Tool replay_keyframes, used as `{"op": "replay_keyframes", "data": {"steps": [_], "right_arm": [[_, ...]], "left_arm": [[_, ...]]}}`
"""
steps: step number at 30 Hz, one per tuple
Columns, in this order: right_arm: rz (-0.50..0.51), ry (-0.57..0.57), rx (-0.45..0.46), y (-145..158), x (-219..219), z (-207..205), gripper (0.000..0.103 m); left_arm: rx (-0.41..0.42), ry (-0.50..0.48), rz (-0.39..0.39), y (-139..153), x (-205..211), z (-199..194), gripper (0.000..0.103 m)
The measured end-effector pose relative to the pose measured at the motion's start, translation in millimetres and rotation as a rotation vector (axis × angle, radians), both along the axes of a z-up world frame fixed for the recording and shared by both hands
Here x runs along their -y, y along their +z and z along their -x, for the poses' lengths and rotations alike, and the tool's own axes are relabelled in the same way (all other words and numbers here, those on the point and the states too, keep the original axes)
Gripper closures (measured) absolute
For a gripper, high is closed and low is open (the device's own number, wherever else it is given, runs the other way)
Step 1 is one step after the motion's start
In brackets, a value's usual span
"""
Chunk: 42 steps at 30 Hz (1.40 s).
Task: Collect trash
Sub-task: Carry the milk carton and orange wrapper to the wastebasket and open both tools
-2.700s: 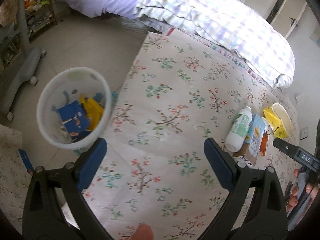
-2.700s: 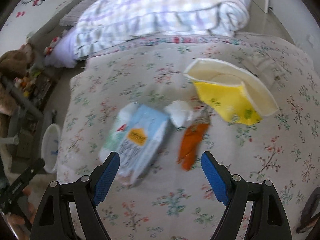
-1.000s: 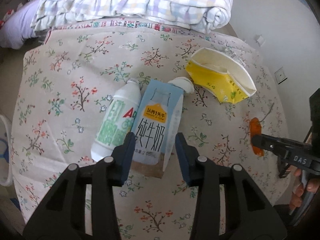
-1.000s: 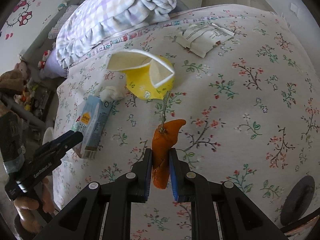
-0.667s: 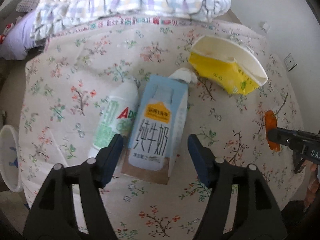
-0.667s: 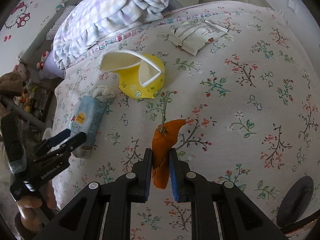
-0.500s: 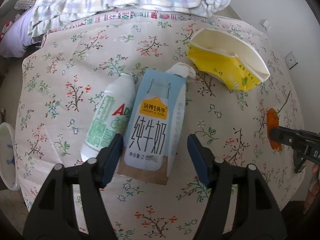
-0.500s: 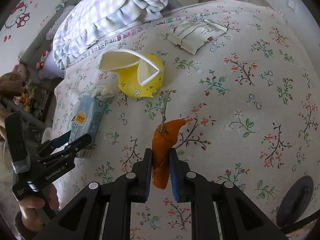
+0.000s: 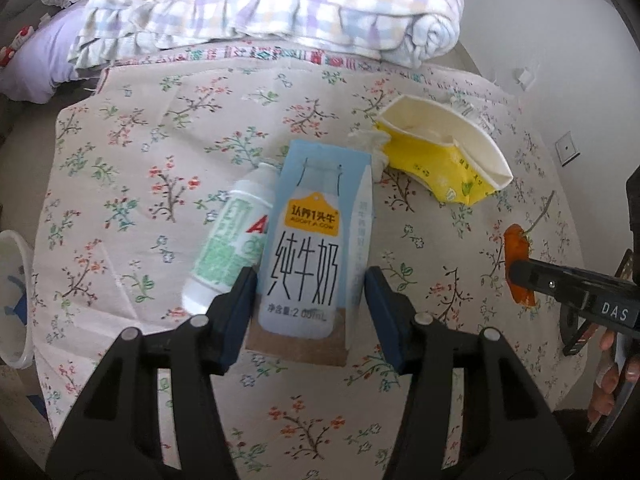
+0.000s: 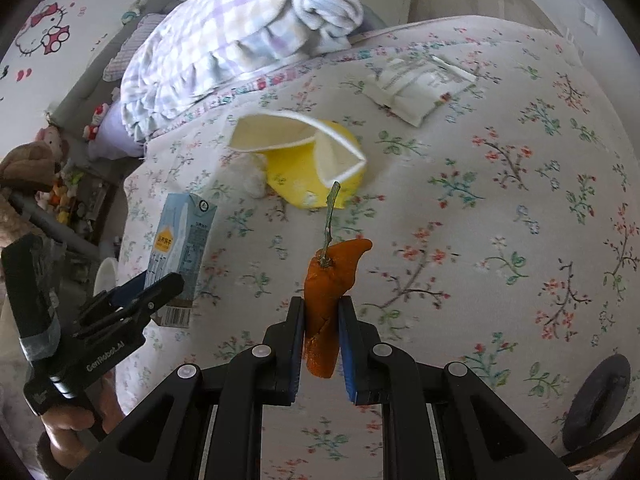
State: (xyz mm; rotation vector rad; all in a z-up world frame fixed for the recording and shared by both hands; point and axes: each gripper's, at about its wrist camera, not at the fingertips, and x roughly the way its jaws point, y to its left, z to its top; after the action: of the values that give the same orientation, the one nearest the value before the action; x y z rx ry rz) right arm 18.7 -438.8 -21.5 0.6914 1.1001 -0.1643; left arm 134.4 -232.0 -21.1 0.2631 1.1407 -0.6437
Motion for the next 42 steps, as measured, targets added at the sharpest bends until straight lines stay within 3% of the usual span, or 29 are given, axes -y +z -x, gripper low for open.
{"op": "replay_keyframes", "data": {"steps": [20, 42], "right_arm": [[0.005, 0.132, 0.038, 15.8, -81.8, -54.2, 0.086], [0.024, 0.303, 0.054, 14.5, -186.1, -111.1, 0.086]], "left_arm": [[0.038, 0.156, 0.045, 23.2, -101.9, -24.5, 0.046], [0.058, 0.455, 0.068, 25.4, -259.4, -61.2, 0.046]]}}
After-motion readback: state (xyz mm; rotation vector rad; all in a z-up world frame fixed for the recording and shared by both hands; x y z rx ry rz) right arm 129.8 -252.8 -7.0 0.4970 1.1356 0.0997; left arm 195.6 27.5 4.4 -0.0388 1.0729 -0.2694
